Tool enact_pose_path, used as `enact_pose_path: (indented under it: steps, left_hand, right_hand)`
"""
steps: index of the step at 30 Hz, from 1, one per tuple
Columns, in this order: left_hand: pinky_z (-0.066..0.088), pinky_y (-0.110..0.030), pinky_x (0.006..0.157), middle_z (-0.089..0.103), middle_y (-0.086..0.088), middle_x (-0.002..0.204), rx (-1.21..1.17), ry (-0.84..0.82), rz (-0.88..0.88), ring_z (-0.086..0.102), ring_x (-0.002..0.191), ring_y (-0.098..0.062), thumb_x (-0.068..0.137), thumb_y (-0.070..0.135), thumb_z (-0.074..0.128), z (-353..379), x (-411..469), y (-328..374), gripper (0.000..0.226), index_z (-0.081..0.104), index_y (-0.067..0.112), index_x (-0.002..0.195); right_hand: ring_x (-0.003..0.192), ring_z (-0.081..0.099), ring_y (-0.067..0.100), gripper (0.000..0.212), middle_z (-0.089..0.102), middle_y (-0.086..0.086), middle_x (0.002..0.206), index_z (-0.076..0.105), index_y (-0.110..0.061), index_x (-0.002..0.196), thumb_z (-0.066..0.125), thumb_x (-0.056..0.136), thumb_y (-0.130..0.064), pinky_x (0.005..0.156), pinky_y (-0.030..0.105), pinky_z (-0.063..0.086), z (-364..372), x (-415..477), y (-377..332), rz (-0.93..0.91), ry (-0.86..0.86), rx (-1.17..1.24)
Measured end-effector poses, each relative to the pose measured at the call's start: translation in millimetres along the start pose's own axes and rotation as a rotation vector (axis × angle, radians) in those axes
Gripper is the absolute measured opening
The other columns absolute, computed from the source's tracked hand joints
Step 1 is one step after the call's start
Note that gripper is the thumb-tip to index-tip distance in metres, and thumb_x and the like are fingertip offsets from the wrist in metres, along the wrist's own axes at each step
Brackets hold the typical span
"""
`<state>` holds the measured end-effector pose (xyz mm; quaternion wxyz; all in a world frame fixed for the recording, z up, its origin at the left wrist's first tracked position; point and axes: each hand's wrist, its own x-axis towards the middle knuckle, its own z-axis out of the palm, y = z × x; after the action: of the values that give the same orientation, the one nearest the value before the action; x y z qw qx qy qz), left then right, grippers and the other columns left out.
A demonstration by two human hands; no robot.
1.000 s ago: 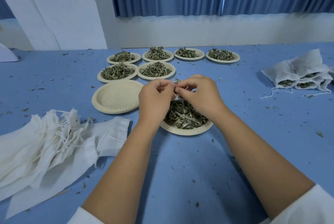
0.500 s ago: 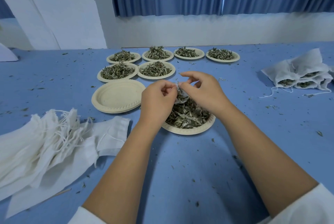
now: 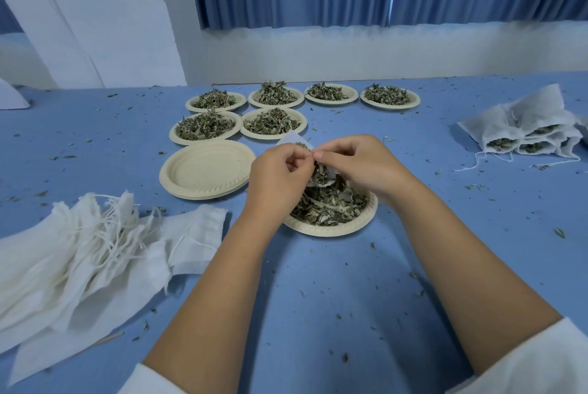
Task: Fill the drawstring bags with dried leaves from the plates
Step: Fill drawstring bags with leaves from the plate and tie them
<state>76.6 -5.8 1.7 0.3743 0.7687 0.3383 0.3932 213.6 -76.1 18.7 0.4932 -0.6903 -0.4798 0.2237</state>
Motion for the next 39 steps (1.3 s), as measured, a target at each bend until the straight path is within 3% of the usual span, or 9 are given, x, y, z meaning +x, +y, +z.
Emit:
enact_pose_path:
  steps: [4,11,18,21,24,29,33,36,39]
  left_hand:
    - [0.050,-0.022,0.067,0.068,0.003,0.070,0.007,0.022,-0.034,0.069,0.071,-0.015,0.091,0.017,0.065,0,2,-2,0.010,0.072,0.017,0.085]
    - [0.049,-0.020,0.063,0.067,0.004,0.064,-0.026,0.066,-0.073,0.063,0.062,-0.006,0.090,0.016,0.065,-1,2,-3,0.011,0.071,0.017,0.081]
    - [0.050,-0.021,0.065,0.069,0.006,0.064,-0.048,0.087,-0.125,0.066,0.066,-0.008,0.089,0.019,0.064,-2,3,-1,0.011,0.072,0.020,0.083]
    - [0.050,-0.015,0.062,0.069,0.008,0.060,-0.077,0.083,-0.121,0.066,0.062,-0.002,0.089,0.018,0.063,-2,2,1,0.012,0.071,0.021,0.081]
    - [0.056,-0.023,0.072,0.071,0.005,0.064,-0.088,0.062,-0.096,0.069,0.065,-0.006,0.089,0.015,0.063,-1,1,2,0.011,0.071,0.019,0.082]
    - [0.060,-0.034,0.076,0.071,0.002,0.068,-0.117,0.077,-0.084,0.070,0.065,-0.006,0.090,0.013,0.062,-1,0,2,0.012,0.071,0.018,0.084]
    - [0.058,-0.023,0.068,0.071,-0.001,0.075,-0.123,0.063,-0.053,0.070,0.065,-0.008,0.090,0.011,0.062,-3,0,3,0.009,0.070,0.014,0.087]
    - [0.055,-0.019,0.066,0.071,-0.001,0.076,-0.073,0.065,-0.055,0.069,0.066,-0.008,0.090,0.012,0.061,-4,1,2,0.009,0.070,0.015,0.088]
    - [0.054,-0.030,0.074,0.071,0.001,0.071,-0.011,0.071,-0.067,0.068,0.072,-0.015,0.091,0.015,0.061,-8,2,0,0.009,0.069,0.015,0.087]
  right_hand:
    - [0.067,0.062,-0.003,0.002,0.073,-0.011,0.073,0.076,-0.024,0.084,0.074,0.085,-0.022,0.064,0.014,0.048,-4,2,-2,-0.083,0.112,-0.003]
    - [0.054,0.053,-0.009,0.006,0.066,-0.021,0.064,0.075,-0.023,0.086,0.072,0.087,-0.019,0.054,0.008,0.042,-15,0,-8,-0.146,0.261,0.112]
    - [0.053,0.052,-0.004,0.007,0.069,-0.012,0.062,0.077,-0.026,0.078,0.077,0.081,-0.020,0.053,0.009,0.041,-12,-5,-12,-0.139,-0.030,-0.172]
    - [0.054,0.057,0.003,0.009,0.066,-0.012,0.062,0.075,-0.025,0.082,0.078,0.080,-0.017,0.056,0.017,0.050,4,-2,-6,-0.122,0.044,-0.312]
    - [0.059,0.059,-0.001,0.015,0.065,-0.010,0.067,0.069,-0.018,0.087,0.077,0.077,-0.010,0.068,0.017,0.051,16,-1,-4,-0.144,0.158,-0.325]
    - [0.065,0.062,-0.010,0.011,0.069,-0.014,0.073,0.076,-0.017,0.089,0.073,0.082,-0.009,0.062,0.006,0.047,18,-2,-5,-0.205,0.158,-0.256]
    - [0.080,0.068,0.012,0.019,0.075,-0.003,0.081,0.078,-0.019,0.090,0.062,0.088,-0.008,0.073,0.025,0.051,20,-5,-6,-0.214,0.031,-0.358]
    - [0.074,0.067,0.010,0.024,0.074,-0.006,0.077,0.078,-0.023,0.091,0.060,0.087,-0.009,0.066,0.022,0.050,17,-5,-6,-0.197,-0.003,-0.341]
    - [0.055,0.059,-0.003,0.021,0.068,-0.018,0.063,0.077,-0.027,0.080,0.062,0.082,-0.013,0.053,0.013,0.047,9,-3,-6,-0.173,0.142,-0.209]
